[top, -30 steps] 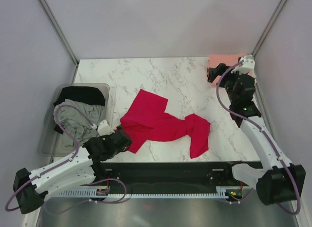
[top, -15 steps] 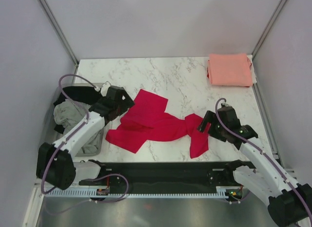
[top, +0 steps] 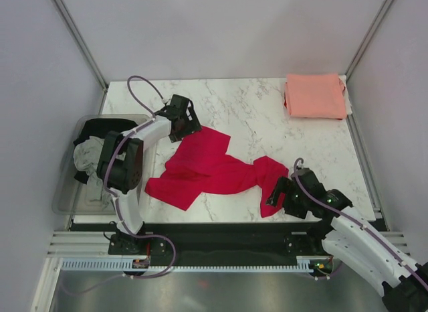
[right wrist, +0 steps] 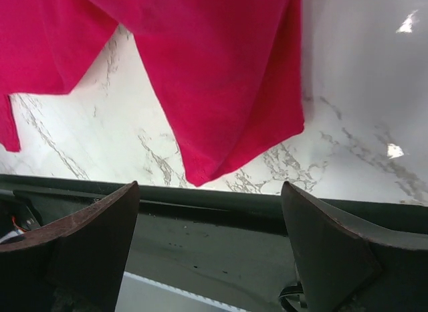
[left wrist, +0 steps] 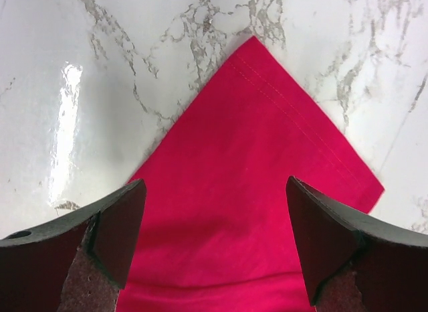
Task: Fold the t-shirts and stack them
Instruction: Flatten the tshirt out
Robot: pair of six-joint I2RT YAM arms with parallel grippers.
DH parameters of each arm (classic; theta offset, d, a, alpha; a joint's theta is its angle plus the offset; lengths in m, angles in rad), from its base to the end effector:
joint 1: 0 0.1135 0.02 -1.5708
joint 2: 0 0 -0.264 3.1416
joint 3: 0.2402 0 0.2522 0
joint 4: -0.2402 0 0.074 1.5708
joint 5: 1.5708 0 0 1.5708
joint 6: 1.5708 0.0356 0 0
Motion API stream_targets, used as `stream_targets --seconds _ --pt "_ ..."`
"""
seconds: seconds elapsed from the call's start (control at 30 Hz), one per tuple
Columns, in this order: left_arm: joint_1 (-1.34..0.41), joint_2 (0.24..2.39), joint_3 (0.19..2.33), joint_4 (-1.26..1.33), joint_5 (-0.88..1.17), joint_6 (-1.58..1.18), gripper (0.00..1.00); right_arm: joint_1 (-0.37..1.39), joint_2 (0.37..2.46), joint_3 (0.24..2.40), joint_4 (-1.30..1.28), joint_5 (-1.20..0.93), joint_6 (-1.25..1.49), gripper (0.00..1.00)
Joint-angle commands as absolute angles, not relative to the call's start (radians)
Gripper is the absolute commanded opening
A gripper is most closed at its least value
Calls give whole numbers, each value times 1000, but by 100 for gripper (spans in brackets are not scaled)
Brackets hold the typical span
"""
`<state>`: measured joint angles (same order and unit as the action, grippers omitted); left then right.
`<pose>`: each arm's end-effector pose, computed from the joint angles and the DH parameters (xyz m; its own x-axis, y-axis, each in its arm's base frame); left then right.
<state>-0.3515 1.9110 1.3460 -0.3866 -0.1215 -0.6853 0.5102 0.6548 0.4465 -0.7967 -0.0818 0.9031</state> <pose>0.3869 -0.1373 0.1928 -0.7665 -0.3881 -0.5118 -0.2704 0.9177 -0.2909 0.1045 0.0618 0.1899 -0.8683 0.4109 -0.2778 0.2534 0.8490 0.4637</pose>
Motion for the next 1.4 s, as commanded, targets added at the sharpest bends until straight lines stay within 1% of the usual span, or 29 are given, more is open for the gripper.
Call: stream_targets --seconds 0.0,0.13,0.2,0.33,0.53,0.73,0.83,0.87,0.93,0.97,1.03,1.07,1.1,1.23,1.33,1.37 --pt "-339 1954 1404 -368 -86 -634 92 592 733 420 -714 -109 962 94" --pt "-339 1974 1393 -365 -74 -635 91 759 886 420 -608 -69 1018 93" --pt "-339 1974 1385 -362 -74 -632 91 797 940 437 -583 -26 1038 91" --pt "-339 1962 1353 -351 -81 -624 91 818 983 451 -568 20 1042 88" --pt "-337 1968 1348 -337 -77 -621 91 818 1049 509 -569 73 1016 81" --pt "-337 1976 1339 -330 -71 -621 90 827 1137 515 -589 144 1003 65" --pt "-334 1977 1339 -324 -60 -623 89 856 1143 503 -594 163 1022 47" --pt "-333 1979 1341 -321 -46 -623 89 874 1141 502 -603 176 1026 39" --pt "-331 1988 1345 -311 -31 -615 88 888 1134 497 -621 187 1032 29" --pt "-333 1993 1348 -311 -28 -612 87 890 1129 492 -627 190 1034 21" --pt "-331 2011 1356 -311 -34 -606 87 890 1111 482 -637 190 1034 12" --pt "-331 2019 1359 -311 -43 -604 87 888 1098 480 -644 192 1035 2" --pt "-333 2028 1367 -314 -48 -600 87 890 1094 480 -647 195 1035 0" --pt "-333 2065 1428 -327 -80 -591 88 890 1089 480 -657 199 1026 0" --pt "-331 2037 1439 -344 -130 -569 87 890 1089 476 -661 196 1022 0" --pt "-333 2002 1437 -345 -181 -566 87 890 1085 474 -655 196 1022 0"
